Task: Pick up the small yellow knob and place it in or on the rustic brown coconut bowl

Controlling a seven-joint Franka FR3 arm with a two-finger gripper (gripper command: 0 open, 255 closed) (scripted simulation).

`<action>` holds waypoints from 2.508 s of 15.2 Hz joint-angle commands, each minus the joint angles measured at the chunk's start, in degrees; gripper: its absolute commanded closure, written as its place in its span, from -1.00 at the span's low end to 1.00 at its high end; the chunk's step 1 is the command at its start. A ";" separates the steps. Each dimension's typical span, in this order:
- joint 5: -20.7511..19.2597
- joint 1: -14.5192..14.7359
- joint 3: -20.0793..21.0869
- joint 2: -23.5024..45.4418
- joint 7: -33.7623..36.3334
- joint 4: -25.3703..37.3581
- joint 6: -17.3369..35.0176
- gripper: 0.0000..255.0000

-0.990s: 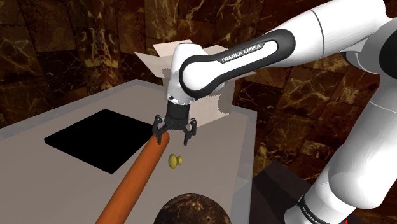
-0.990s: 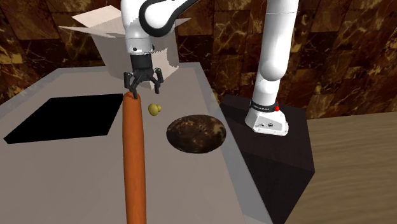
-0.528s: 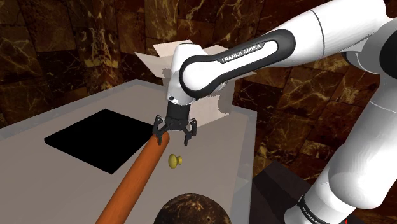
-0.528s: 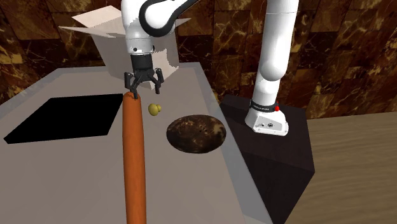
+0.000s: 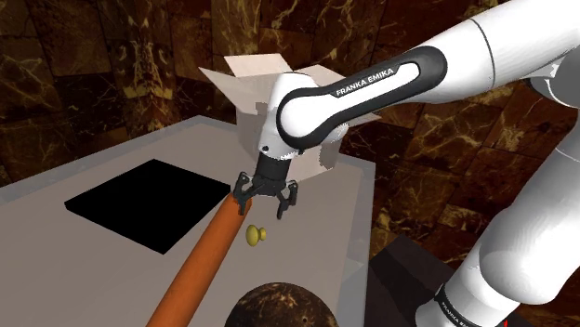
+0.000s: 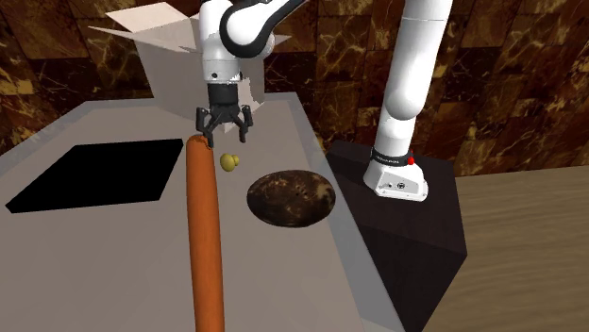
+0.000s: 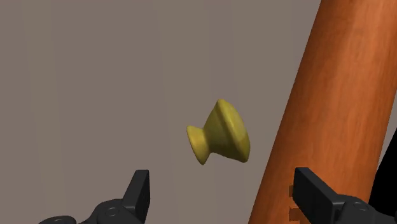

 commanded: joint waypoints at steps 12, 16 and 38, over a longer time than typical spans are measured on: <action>-13.92 3.30 3.77 -1.61 -5.48 0.27 -0.98 -1.00; -16.35 4.16 4.63 -2.70 -8.08 -3.70 4.26 -1.00; -18.24 4.13 4.93 0.03 -6.69 -4.94 7.84 1.00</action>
